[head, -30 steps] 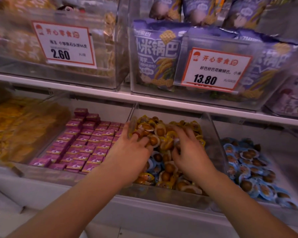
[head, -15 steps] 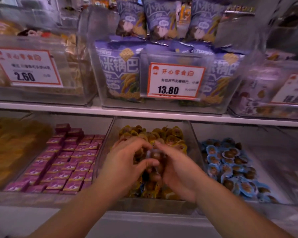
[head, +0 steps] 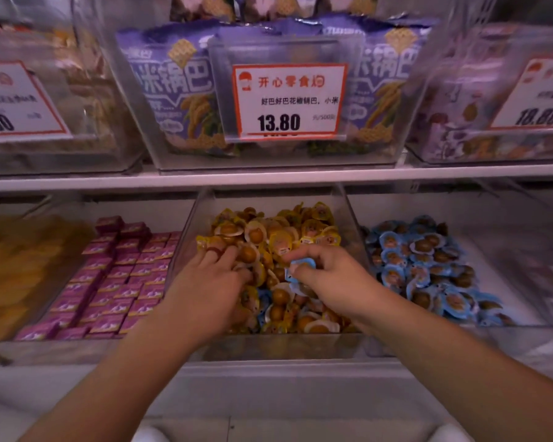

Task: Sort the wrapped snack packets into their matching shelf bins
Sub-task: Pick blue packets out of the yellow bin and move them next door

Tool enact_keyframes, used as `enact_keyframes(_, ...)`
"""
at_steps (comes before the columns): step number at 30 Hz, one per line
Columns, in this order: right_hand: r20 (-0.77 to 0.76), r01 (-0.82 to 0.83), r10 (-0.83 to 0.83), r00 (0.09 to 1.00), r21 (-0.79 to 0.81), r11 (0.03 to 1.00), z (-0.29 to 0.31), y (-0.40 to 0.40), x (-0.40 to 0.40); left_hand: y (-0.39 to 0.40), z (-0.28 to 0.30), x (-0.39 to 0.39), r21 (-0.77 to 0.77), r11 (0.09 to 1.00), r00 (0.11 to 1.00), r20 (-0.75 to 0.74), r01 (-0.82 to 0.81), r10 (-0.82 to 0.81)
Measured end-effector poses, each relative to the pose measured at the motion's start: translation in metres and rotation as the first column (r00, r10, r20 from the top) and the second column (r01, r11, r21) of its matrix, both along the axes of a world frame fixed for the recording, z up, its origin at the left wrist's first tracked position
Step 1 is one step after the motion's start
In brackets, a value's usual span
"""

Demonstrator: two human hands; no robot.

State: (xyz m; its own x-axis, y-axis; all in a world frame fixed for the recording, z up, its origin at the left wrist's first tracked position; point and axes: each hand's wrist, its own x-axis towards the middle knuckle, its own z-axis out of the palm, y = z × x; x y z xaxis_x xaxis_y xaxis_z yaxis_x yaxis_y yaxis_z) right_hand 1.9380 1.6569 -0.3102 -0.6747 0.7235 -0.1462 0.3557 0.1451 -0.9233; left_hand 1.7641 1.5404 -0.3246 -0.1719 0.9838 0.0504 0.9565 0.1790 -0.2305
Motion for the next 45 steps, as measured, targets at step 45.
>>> enact_keyframes(45,-0.225,-0.02,-0.155,0.962,-0.624,0.781,0.0,-0.006,-0.013,0.009,0.003,0.016,0.541,0.802,0.637,0.717,-0.253,-0.283)
